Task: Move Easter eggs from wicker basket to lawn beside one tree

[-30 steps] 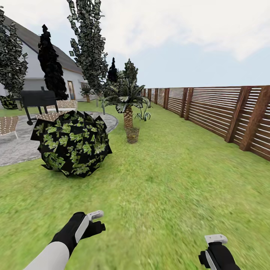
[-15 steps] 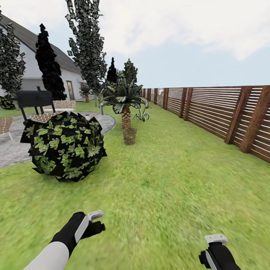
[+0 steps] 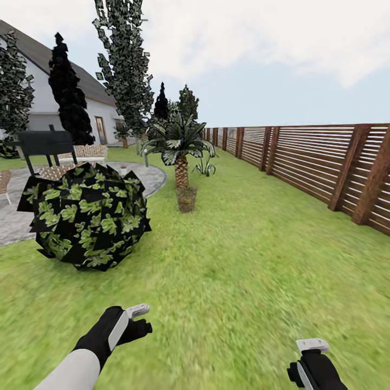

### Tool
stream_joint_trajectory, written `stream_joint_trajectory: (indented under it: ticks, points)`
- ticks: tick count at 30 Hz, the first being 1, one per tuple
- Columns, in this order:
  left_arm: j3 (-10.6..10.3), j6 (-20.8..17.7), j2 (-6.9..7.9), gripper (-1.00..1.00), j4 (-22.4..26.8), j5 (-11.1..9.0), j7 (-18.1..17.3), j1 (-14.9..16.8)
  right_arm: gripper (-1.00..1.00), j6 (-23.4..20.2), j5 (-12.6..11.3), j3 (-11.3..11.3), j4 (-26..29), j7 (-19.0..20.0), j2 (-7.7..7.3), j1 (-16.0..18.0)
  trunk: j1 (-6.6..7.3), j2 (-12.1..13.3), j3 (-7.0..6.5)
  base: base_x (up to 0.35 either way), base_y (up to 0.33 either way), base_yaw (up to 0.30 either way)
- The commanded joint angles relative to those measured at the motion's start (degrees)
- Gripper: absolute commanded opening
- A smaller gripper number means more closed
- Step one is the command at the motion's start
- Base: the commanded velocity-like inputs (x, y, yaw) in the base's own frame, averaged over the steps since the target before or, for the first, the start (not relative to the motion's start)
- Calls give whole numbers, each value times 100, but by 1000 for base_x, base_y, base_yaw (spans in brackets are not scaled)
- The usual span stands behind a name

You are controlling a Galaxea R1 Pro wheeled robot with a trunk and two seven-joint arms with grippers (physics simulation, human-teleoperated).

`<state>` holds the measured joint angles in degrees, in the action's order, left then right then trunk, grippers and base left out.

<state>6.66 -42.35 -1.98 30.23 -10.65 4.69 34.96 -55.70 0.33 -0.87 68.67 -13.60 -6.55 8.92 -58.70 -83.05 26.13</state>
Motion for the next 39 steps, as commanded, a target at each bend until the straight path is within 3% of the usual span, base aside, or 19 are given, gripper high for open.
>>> stream_joint_trajectory:
  ticks: [1,39]
  points:
    - [25,-28,-5,100,9,-60,49,3,100,-28,1,-9,5,-11,-4,4,-3,-3,7,324,0,0]
    - [17,-28,-20,100,6,-51,49,3,100,-28,-6,-9,6,-12,-5,4,-3,-3,7,324,0,0]
